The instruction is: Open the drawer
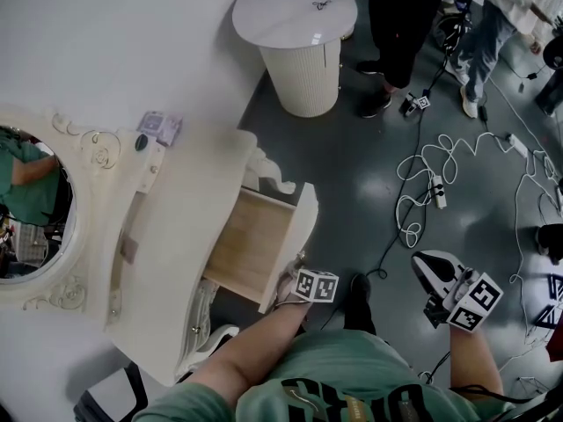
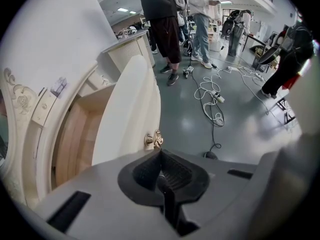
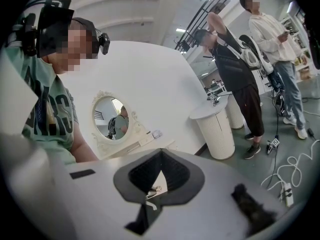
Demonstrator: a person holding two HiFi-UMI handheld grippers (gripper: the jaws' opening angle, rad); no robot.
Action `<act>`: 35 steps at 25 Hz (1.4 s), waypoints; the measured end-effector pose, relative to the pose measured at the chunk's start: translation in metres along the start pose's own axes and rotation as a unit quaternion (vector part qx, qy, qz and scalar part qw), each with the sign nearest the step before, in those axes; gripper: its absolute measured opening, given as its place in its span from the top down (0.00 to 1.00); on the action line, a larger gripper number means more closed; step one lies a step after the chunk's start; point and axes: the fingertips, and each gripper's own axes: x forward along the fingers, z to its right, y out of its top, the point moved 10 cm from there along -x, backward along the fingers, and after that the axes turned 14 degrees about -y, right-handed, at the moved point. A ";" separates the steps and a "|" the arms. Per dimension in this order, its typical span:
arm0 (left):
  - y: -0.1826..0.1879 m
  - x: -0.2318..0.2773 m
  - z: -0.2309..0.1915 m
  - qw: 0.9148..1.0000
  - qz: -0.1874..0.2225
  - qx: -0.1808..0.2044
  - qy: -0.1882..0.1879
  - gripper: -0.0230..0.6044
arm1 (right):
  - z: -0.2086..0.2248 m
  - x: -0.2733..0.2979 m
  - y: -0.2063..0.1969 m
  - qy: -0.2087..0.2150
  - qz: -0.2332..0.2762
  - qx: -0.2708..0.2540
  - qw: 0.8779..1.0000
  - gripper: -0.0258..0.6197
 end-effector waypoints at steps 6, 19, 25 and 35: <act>0.000 0.001 0.001 1.000 -0.002 -0.004 -0.006 0.95 | -0.001 0.001 0.001 0.000 0.001 -0.003 1.000 0.95; -0.007 -0.003 -0.019 0.999 0.006 -0.030 -0.014 0.95 | 0.001 -0.004 0.013 -0.009 0.012 -0.015 1.000 0.95; 0.004 -0.015 -0.029 1.000 0.022 -0.017 -0.008 0.95 | 0.007 -0.011 0.021 -0.011 0.022 -0.013 1.000 0.95; 0.027 -0.049 -0.021 0.999 0.045 -0.014 -0.019 0.94 | 0.018 -0.025 0.038 -0.004 0.046 -0.010 0.999 0.95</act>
